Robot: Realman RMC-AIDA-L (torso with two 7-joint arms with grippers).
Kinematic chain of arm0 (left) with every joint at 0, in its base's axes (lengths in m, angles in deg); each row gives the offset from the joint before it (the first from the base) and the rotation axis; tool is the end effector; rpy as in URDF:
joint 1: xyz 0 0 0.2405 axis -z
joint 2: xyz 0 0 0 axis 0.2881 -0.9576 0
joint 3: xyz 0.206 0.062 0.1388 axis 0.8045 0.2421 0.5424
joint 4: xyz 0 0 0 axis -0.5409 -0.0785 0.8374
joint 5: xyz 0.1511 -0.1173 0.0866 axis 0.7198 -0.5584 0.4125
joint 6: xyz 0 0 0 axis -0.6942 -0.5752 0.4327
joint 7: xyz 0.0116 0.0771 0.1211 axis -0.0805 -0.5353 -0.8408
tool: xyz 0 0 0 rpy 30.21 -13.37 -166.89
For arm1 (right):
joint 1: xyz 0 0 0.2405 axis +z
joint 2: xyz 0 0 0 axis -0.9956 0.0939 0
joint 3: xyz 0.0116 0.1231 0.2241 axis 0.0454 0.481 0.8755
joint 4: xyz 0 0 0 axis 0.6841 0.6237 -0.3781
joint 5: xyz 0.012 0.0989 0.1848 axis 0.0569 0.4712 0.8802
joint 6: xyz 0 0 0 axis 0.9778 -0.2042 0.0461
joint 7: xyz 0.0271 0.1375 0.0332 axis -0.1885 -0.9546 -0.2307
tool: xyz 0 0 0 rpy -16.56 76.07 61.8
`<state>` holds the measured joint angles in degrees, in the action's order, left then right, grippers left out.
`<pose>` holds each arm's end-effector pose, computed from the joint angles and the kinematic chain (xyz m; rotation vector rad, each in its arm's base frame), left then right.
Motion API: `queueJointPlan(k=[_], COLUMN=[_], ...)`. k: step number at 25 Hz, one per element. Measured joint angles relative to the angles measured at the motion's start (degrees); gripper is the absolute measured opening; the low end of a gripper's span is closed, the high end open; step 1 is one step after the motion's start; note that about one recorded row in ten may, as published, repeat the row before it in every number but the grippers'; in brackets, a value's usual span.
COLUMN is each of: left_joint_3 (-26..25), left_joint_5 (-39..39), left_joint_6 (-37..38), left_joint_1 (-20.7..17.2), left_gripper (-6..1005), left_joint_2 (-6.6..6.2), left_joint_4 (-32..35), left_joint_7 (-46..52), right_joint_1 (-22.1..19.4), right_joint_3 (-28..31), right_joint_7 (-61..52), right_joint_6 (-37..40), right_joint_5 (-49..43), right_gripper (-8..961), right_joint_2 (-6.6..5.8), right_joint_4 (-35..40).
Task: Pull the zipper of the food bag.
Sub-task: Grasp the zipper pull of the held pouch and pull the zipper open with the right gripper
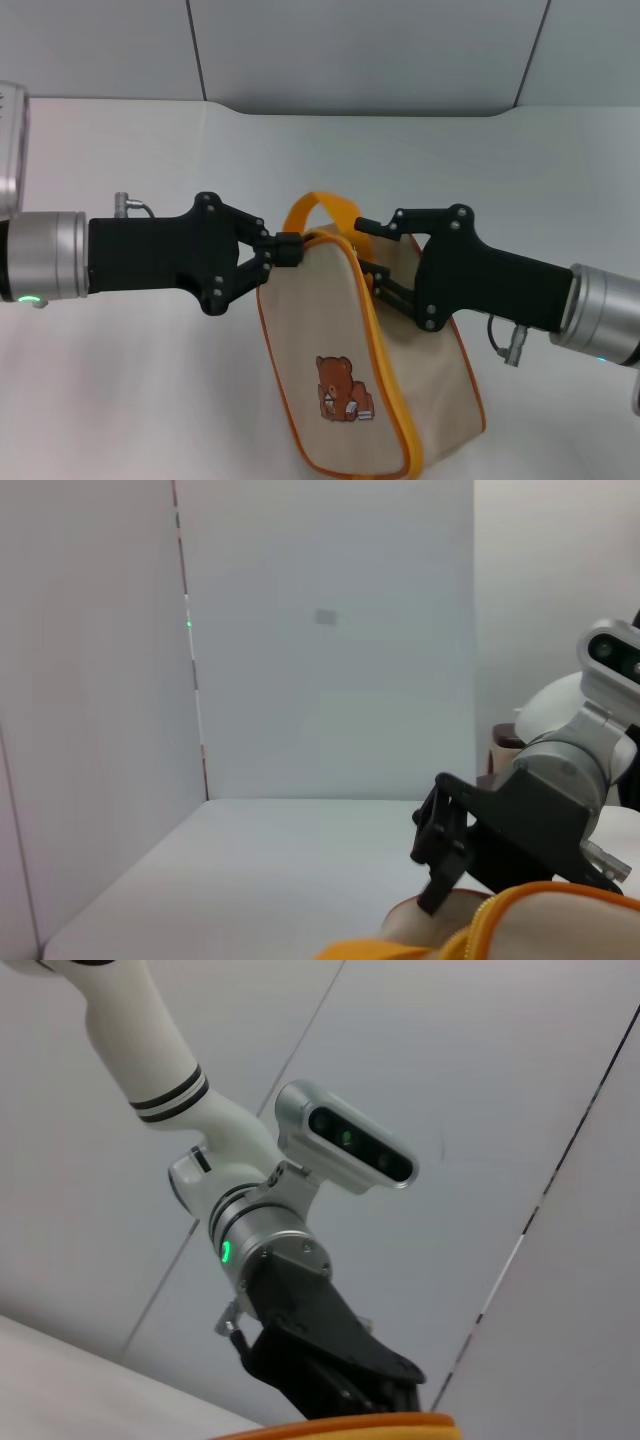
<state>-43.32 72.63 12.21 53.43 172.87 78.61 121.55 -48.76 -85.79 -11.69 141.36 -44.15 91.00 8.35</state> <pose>-0.2269 0.3382 0.0010 -2.8568 -0.0393 -0.7975 0.2240 0.3062 -0.0565 -2.3992 -0.4856 0.9416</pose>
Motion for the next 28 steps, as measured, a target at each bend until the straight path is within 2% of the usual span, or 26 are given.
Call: queueJointPlan(k=[8,28], left_joint_3=[-0.68,-0.71], left_joint_5=[0.00,0.11], left_joint_6=[0.54,1.51], left_joint_1=[-0.72,-0.92], left_gripper=[34,33], left_joint_2=[-0.25,-0.20], left_joint_4=[0.00,0.00], left_joint_7=[0.00,-0.47], right_joint_1=[-1.42,0.42], right_joint_3=[-0.15,-2.46], right_joint_7=[0.80,0.50], right_joint_6=[1.92,-1.39], right_joint_5=[1.33,0.89], right_gripper=[332,333], right_joint_2=[-0.12,-0.03], right_joint_4=[0.58,-0.41])
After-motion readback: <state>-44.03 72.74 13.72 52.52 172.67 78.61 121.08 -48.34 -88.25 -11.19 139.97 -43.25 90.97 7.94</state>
